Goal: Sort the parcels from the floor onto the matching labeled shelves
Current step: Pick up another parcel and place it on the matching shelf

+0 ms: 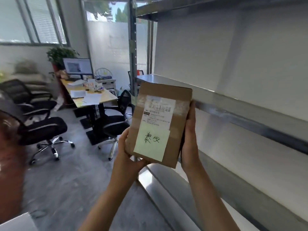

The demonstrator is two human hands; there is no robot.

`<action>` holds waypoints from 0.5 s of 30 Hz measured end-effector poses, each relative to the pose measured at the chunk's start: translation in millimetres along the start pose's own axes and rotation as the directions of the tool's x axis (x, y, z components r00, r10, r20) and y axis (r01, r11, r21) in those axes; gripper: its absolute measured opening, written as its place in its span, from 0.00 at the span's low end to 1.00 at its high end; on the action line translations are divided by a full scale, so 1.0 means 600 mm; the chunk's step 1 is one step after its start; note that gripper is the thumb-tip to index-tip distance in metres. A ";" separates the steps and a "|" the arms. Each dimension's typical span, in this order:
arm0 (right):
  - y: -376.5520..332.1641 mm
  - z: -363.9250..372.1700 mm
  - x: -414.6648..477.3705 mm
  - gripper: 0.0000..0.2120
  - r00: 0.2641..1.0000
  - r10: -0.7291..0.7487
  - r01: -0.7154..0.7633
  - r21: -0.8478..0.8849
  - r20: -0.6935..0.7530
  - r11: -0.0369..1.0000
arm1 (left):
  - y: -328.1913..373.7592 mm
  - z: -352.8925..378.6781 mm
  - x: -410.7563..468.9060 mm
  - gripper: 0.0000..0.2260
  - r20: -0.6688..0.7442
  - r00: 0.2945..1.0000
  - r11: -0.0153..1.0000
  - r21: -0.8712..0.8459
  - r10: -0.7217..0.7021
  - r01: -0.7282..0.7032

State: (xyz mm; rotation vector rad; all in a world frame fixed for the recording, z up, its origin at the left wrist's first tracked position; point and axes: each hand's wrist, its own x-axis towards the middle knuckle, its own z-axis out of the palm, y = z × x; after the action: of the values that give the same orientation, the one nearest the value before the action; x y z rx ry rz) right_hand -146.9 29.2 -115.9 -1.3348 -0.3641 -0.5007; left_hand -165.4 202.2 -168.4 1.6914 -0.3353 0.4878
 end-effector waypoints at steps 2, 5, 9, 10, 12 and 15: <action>0.034 0.023 0.042 0.31 1.000 0.014 -0.014 0.034 0.021 0.999 | -0.015 -0.025 0.034 0.47 0.028 0.999 1.000 0.018 -0.021 0.020; 0.078 0.043 0.104 0.35 0.993 0.116 -0.117 0.108 0.017 0.987 | -0.033 -0.054 0.075 0.39 0.081 0.993 0.996 -0.011 -0.088 0.089; 0.137 0.076 0.149 0.41 0.965 0.251 -0.261 0.169 0.078 0.950 | -0.036 -0.074 0.124 0.19 -0.045 0.994 0.995 -0.020 -0.100 0.099; 0.153 0.086 0.157 0.43 0.955 0.282 -0.296 0.201 0.097 0.934 | -0.042 -0.080 0.137 0.20 -0.075 0.988 0.990 -0.048 -0.135 0.132; 0.170 0.109 0.167 0.46 0.937 0.323 -0.346 0.224 0.135 0.911 | -0.053 -0.093 0.157 0.21 -0.102 0.976 0.974 -0.136 -0.195 0.180; 0.196 0.136 0.186 0.50 0.939 0.323 -0.342 0.206 0.122 0.917 | -0.063 -0.114 0.186 0.13 -0.146 0.950 0.939 -0.255 -0.276 0.233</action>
State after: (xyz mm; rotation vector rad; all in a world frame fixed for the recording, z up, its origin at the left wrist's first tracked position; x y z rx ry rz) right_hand 13.3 112.0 -138.1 -1.1685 -0.2476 -0.1115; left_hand -59.5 281.6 -136.6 1.4231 -0.0361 0.3869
